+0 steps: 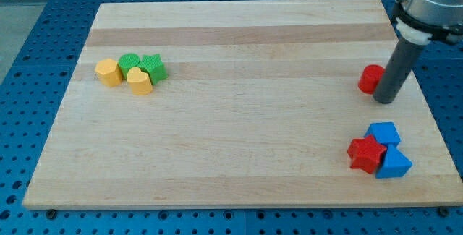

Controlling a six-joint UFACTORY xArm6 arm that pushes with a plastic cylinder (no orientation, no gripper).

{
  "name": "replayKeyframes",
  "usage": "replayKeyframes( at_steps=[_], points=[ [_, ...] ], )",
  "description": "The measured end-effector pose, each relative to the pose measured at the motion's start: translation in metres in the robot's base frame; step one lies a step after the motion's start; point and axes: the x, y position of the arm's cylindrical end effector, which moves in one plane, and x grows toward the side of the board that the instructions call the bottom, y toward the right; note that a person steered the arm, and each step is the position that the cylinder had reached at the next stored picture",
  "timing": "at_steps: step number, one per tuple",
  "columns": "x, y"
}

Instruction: Keep your hand to the right of the blue triangle

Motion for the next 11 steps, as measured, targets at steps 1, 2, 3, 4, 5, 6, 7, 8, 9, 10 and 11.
replayKeyframes(
  at_steps=[1, 2, 3, 4, 5, 6, 7, 8, 9, 10, 11],
  points=[
    [-0.018, 0.0],
    [-0.036, 0.0],
    [-0.046, 0.0],
    [-0.023, 0.002],
    [0.006, 0.002],
    [0.032, 0.011],
    [0.066, 0.025],
    [0.096, 0.043],
    [0.124, 0.048],
    [0.148, 0.032],
    [0.165, -0.002]
  ],
)
